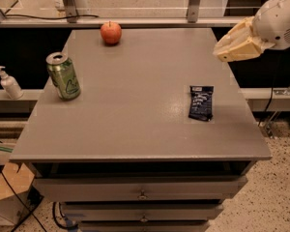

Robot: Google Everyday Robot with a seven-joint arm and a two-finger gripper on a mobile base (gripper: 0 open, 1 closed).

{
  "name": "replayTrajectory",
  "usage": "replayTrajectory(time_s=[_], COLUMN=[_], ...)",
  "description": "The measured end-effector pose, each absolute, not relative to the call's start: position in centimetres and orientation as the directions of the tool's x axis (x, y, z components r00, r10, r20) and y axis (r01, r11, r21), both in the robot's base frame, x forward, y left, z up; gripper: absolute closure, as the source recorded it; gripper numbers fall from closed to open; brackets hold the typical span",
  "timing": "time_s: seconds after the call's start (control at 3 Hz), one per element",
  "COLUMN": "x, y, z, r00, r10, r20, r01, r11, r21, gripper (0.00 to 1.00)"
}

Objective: Pick rxbar blueberry

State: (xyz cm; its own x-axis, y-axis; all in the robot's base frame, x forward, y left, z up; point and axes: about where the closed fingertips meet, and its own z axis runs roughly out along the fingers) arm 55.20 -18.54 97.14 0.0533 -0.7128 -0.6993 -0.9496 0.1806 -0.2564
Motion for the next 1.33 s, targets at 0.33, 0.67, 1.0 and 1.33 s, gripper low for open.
replayTrajectory(time_s=[0.33,0.67,1.0,1.33], x=[55.4,56.1,56.4,56.6], y=[-18.4,-18.4,-18.1,-17.8], z=[97.1,95.2,92.8,92.4], r00=[0.065,0.028,-0.022,-0.025], r10=[-0.719,-0.734,-0.726,-0.725], r20=[-0.692,-0.678,-0.687,-0.688], r01=[-0.95,-0.948,-0.938,-0.938], r11=[0.167,0.196,0.253,0.255], r21=[-0.263,-0.252,-0.237,-0.235], gripper=[0.59,0.35,0.13,0.0])
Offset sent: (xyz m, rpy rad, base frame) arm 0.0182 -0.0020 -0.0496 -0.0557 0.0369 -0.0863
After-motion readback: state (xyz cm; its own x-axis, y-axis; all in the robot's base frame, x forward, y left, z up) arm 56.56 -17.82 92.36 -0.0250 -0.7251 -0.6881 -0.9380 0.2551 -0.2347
